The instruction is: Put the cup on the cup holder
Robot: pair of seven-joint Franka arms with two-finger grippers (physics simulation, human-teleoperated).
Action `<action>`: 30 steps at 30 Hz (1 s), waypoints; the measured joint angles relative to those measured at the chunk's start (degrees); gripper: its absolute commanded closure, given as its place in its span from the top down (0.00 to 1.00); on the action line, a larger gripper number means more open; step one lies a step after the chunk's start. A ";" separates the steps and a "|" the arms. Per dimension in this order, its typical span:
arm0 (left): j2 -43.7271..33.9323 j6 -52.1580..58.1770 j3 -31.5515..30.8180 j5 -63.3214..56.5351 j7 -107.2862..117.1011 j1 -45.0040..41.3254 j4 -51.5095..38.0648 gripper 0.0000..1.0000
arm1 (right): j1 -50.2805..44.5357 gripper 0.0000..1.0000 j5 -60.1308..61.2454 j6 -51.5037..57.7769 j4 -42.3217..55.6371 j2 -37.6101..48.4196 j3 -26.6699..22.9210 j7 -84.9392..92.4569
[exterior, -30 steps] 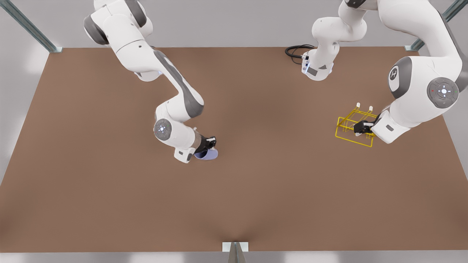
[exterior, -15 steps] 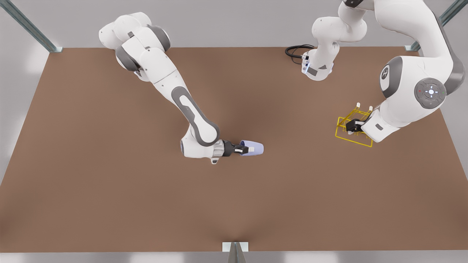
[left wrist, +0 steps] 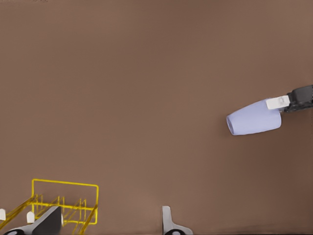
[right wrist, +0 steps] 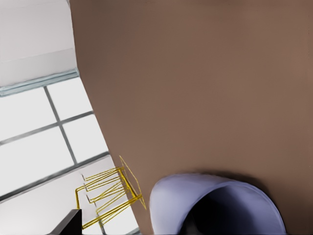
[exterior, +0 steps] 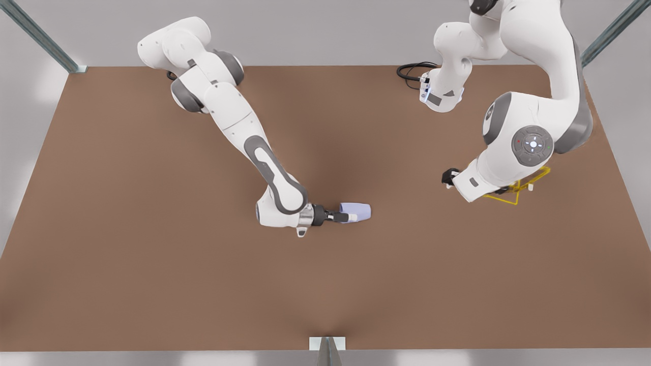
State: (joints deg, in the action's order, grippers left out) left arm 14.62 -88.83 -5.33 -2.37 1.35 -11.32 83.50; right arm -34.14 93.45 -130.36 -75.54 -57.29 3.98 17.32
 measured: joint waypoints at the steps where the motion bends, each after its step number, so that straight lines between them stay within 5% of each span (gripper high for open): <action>1: 0.62 -0.13 -1.35 0.01 -0.44 -0.31 -0.08 1.00 | 0.92 0.93 -0.11 0.09 -2.34 1.61 -0.01 0.62; 5: 3.37 -0.38 -2.88 -0.02 -6.09 -1.08 -0.16 1.00 | 6.91 1.00 -7.28 1.02 -13.80 11.18 -0.48 2.84; 8: 6.57 -2.49 -2.98 -0.09 -13.46 -3.08 0.21 1.00 | 17.58 1.00 -28.35 5.56 -24.63 27.79 -5.95 4.25; 12: 8.94 -9.97 -3.04 -0.16 -23.91 -6.67 3.37 1.00 | 29.00 1.00 -68.81 17.19 -16.93 39.96 -10.60 4.69; 15: 9.09 -18.05 -4.78 0.18 -30.78 -9.11 8.99 1.00 | 31.73 1.00 -83.40 25.68 -11.91 44.55 -11.16 2.57; 22: 14.86 -32.68 -7.84 0.50 -43.03 -9.96 11.96 1.00 | 32.14 1.00 -90.97 36.97 -4.76 46.34 -11.32 -0.37; 30: 17.52 -39.48 -9.32 0.64 -52.30 -10.63 12.22 1.00 | 32.66 1.00 -91.26 37.31 -4.22 43.48 -12.12 -3.09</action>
State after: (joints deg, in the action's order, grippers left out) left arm 32.14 -128.31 -14.65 -1.73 -50.95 -21.95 95.72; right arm -1.48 2.19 -93.05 -79.77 -13.81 -8.14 14.23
